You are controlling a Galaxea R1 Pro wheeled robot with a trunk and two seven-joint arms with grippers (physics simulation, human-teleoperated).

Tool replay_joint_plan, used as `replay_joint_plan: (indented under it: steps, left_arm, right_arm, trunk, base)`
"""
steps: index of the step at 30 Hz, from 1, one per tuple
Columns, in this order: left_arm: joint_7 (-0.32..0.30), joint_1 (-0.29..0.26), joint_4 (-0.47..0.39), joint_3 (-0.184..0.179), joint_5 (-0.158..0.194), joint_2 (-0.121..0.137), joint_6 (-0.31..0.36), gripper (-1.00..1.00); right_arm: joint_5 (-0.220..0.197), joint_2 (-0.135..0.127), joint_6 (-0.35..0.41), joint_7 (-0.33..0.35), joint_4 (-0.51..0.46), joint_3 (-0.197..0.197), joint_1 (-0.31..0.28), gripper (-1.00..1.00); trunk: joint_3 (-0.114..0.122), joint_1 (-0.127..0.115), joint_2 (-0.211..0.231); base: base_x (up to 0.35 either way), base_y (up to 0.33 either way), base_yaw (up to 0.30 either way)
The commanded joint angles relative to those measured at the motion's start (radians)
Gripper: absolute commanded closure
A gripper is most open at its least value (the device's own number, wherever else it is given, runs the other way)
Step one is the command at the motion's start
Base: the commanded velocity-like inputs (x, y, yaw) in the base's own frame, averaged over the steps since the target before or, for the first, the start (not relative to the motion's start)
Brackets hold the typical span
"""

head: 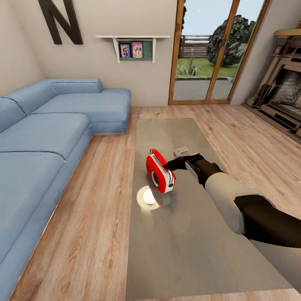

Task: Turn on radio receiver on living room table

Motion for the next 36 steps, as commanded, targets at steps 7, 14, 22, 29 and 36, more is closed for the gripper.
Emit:
replay_joint_plan:
  steps: [7,14,22,29,36]
  left_arm:
    - [0.0,0.0,0.0,0.0,0.0,0.0,0.0,-1.0]
    - [0.0,0.001,0.0,0.0,0.0,0.0,0.0,-1.0]
    - [0.0,0.0,0.0,0.0,0.0,0.0,0.0,-1.0]
    - [0.0,0.0,0.0,0.0,0.0,0.0,-0.001,-1.0]
    - [0.0,0.0,0.0,0.0,0.0,0.0,-0.001,-1.0]
  right_arm:
    - [0.0,0.0,0.0,0.0,0.001,0.0,0.0,-1.0]
    - [-0.001,0.0,0.0,-0.008,0.001,0.001,0.0,-1.0]
    - [-0.001,0.0,-0.001,-0.008,0.003,0.001,0.0,-1.0]
    - [-0.001,0.0,-0.001,-0.003,0.003,0.001,0.0,-1.0]
    - [-0.001,0.0,0.0,-0.003,0.004,0.001,0.0,-1.0]
  trunk:
    - [0.0,0.0,0.0]
    - [0.0,0.0,0.0]
    - [0.0,0.0,0.0]
    - [0.0,0.0,0.0]
    - [-0.004,0.0,0.0]
  base:
    - [0.0,0.062,0.0]
    - [0.0,0.002,0.0]
    - [0.0,0.0,0.0]
    - [0.0,0.0,0.0]
    - [0.0,0.0,0.0]
